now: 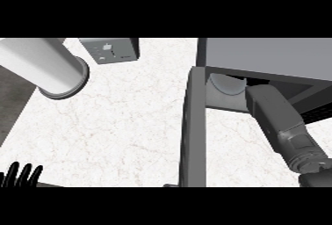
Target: Pick up the milk, place it into the microwave and close the microwave
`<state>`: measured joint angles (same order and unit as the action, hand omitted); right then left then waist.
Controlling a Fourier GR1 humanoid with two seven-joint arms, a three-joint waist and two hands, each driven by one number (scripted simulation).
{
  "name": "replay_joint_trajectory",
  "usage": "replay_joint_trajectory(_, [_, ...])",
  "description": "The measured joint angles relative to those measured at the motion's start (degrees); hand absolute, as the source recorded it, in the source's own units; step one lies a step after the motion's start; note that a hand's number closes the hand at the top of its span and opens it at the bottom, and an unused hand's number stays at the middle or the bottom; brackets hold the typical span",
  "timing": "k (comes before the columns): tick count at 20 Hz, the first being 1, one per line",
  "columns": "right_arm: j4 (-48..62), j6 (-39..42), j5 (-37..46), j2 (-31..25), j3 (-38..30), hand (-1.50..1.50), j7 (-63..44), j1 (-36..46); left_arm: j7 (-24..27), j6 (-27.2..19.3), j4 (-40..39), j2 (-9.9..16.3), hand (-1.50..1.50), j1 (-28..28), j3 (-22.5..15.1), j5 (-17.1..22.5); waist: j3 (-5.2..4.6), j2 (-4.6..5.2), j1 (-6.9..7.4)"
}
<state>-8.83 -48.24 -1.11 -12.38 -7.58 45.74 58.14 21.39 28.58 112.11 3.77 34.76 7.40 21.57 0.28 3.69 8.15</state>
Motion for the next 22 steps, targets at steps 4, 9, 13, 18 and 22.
replay_joint_trajectory(4, [0.45,-1.96,0.43,-0.41,-0.3,1.5,-0.43,1.02,-0.04,0.19,-0.89,0.21,-1.5,-1.06,0.07,0.1,0.0,0.17,0.34])
replay_joint_trajectory(9, [5.59,-11.14,5.2,-3.0,3.32,-1.5,-10.16,-2.98,0.25,0.43,-0.59,0.76,-1.5,-1.74,0.35,-0.37,-0.96,1.21,1.64])
replay_joint_trajectory(13, [6.58,-15.33,9.59,-3.15,7.14,-1.5,-16.83,-4.23,0.01,0.22,-0.78,1.05,-1.5,-2.82,0.37,-0.83,-1.22,1.27,2.73])
replay_joint_trajectory(18, [7.53,-10.35,12.59,-0.47,10.19,-1.5,-15.3,-1.26,-0.2,0.06,-1.68,1.17,-1.5,-3.72,0.46,-1.08,-0.28,0.72,2.57])
replay_joint_trajectory(22, [7.98,-6.9,13.64,1.41,11.25,-1.5,-14.71,-0.04,-0.27,-0.12,-1.97,1.05,-1.5,-4.21,0.29,-1.42,-0.01,0.66,2.48])
